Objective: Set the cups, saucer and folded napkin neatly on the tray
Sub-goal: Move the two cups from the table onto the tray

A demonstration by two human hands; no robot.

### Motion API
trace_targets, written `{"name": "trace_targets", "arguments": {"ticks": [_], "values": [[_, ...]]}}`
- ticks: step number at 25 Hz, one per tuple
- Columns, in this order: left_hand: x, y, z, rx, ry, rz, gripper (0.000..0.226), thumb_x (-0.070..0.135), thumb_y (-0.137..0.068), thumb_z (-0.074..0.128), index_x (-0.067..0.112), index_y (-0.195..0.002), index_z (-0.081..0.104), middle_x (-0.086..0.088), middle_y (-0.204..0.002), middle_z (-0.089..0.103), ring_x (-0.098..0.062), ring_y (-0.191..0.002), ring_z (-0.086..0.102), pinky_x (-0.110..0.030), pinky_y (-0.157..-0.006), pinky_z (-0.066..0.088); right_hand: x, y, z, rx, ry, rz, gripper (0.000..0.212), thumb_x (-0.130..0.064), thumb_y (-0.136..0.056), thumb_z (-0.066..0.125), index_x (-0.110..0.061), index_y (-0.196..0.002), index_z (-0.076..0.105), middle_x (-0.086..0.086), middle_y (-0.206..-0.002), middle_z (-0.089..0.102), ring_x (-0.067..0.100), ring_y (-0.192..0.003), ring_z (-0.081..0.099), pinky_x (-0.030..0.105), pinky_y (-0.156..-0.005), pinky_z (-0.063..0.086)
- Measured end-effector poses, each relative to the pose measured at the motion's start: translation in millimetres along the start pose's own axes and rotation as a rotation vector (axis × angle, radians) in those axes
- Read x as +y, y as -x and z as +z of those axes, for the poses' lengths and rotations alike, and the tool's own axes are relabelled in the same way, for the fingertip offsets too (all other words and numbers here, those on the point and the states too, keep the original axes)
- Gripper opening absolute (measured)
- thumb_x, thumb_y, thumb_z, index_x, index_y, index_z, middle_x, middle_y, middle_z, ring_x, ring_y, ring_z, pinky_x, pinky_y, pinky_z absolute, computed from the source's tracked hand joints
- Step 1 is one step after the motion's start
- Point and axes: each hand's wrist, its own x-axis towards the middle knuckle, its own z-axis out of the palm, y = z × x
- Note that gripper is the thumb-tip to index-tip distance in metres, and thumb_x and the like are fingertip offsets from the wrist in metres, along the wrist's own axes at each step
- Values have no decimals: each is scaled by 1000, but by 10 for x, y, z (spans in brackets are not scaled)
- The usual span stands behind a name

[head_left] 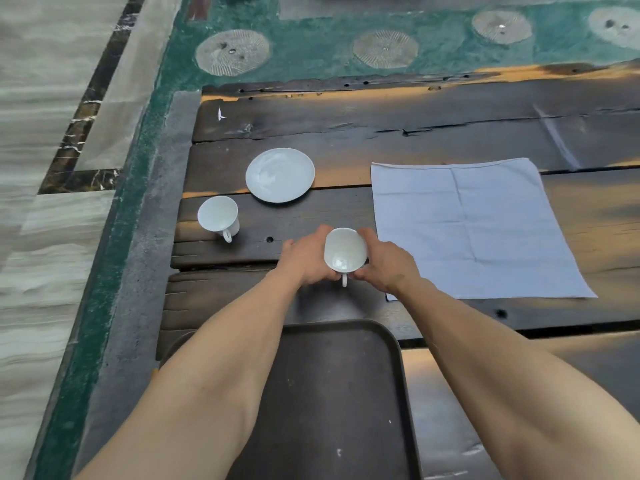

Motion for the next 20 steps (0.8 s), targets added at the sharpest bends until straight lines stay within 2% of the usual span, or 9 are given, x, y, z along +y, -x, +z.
{"name": "trace_targets", "arguments": {"ticks": [2, 4, 6, 12, 16, 20], "values": [[23, 292, 88, 2, 24, -5, 74, 51, -57, 77, 31, -115, 36, 11, -96, 65, -23, -96, 62, -43, -87, 36, -31, 263, 63, 6, 27, -6, 67, -48, -76, 69, -25, -128, 35, 7, -99, 66, 28, -80, 63, 36, -69, 50], [35, 587, 222, 2, 68, -6, 73, 54, -55, 76, 34, -112, 35, 13, -99, 65, -22, -99, 62, -45, -92, 37, -36, 520, 150, 1, 47, -15, 67, -49, -75, 68, -26, -129, 36, 5, -91, 62, 29, -80, 60, 34, -68, 45], [43, 844, 386, -19, 95, -21, 77, 55, -56, 77, 34, -117, 36, 13, -107, 64, -23, -104, 61, -47, -96, 36, -10, 754, 266, -24, 57, -16, 68, -49, -75, 68, -29, -131, 36, 2, -84, 55, 30, -81, 59, 35, -67, 42], [53, 1371, 818, -48, 171, -47, 76, 54, -58, 76, 36, -120, 36, 16, -112, 59, -17, -108, 59, -51, -105, 30, 101, 1300, 637, -20, 40, -14, 69, -49, -74, 70, -28, -131, 37, 11, -94, 60, 35, -86, 60, 37, -67, 45], [95, 1534, 1000, -58, 187, -60, 78, 54, -58, 77, 36, -123, 37, 14, -122, 56, -17, -117, 55, -51, -111, 22, 200, 1528, 797, 15, -44, 11, 66, -45, -70, 72, -33, -125, 38, 3, -100, 60, 33, -91, 59, 35, -66, 42], [155, 1592, 1083, -67, 183, -59, 75, 53, -59, 77, 33, -120, 37, 11, -119, 57, -18, -115, 56, -52, -112, 21, 277, 1618, 885, 30, -50, 33, 65, -43, -71, 72, -31, -125, 38, 3, -95, 63, 29, -94, 57, 35, -66, 43]]}}
